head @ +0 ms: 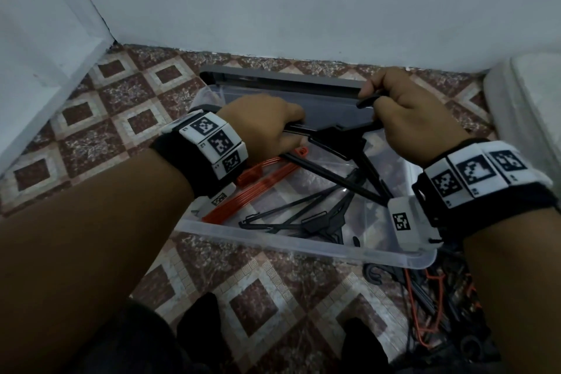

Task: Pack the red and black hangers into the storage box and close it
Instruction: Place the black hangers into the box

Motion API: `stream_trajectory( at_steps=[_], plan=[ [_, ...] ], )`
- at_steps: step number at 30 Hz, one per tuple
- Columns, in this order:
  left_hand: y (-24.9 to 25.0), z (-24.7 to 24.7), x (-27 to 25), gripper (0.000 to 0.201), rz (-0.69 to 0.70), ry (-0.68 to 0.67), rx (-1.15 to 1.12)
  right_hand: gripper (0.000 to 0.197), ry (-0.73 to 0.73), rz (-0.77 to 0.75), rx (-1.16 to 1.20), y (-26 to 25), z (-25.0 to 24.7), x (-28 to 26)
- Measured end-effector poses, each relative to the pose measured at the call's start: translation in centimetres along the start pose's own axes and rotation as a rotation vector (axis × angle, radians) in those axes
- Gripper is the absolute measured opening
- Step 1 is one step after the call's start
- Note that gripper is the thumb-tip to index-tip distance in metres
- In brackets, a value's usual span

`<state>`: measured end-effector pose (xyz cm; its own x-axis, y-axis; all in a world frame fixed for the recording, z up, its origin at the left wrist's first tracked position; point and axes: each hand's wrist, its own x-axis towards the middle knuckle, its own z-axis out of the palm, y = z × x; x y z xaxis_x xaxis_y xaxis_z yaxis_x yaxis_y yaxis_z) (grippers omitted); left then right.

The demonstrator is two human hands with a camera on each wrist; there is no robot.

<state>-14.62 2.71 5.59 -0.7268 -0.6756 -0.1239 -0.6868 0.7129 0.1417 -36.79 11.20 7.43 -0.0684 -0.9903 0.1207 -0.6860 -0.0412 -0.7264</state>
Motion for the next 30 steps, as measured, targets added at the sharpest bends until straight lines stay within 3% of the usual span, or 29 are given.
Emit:
stream_trajectory(
  at_steps=[5, 7, 10, 13, 16, 18, 21, 23, 24, 27, 30],
  plan=[
    [0.1, 0.2, -0.3, 0.036, 0.001, 0.026, 0.049, 0.021, -0.038, -0.026, -0.194, 0.5, 0.0, 0.1],
    [0.5, -0.2, 0.0, 0.035, -0.012, 0.005, 0.1, 0.035, -0.028, -0.131, -0.414, 0.2, 0.6, 0.1],
    [1.7, -1.3, 2.1, 0.029, -0.033, -0.094, 0.223, 0.052, -0.141, -0.212, -0.516, -0.9, 3.0, 0.5],
    [3.4, -1.7, 4.7, 0.02, -0.025, -0.131, 0.346, 0.051, -0.236, -0.055, -0.523, 0.2, 5.5, 2.2],
    [4.4, -1.4, 6.3, 0.017, 0.031, -0.103, 0.429, 0.024, -0.218, 0.058, -0.514, 2.6, 6.6, 4.1],
    [4.3, -1.0, 7.1, 0.019, 0.118, 0.006, 0.433, 0.012, -0.241, 0.1, -0.52, 4.5, 6.9, 5.2],
    [3.1, 0.0, 7.2, 0.035, 0.249, 0.301, 0.382, 0.021, -0.248, 0.23, -0.446, 7.5, 7.1, 6.1],
    [1.7, 1.8, 6.7, 0.036, 0.143, 0.459, 0.26, 0.024, -0.19, 0.305, -0.386, 9.0, 7.3, 6.1],
    [0.9, 2.7, 6.4, 0.036, 0.035, 0.419, 0.187, 0.028, -0.168, 0.328, -0.348, 9.5, 7.4, 6.0],
    [-1.1, 5.6, 6.6, 0.048, -0.282, -0.036, -0.007, 0.037, -0.134, 0.353, -0.246, 9.9, 7.9, 6.3],
    [-2.5, 7.9, 7.5, 0.06, -0.31, -0.364, 0.009, 0.035, -0.075, 0.314, -0.204, 9.4, 7.2, 7.1]
  ],
)
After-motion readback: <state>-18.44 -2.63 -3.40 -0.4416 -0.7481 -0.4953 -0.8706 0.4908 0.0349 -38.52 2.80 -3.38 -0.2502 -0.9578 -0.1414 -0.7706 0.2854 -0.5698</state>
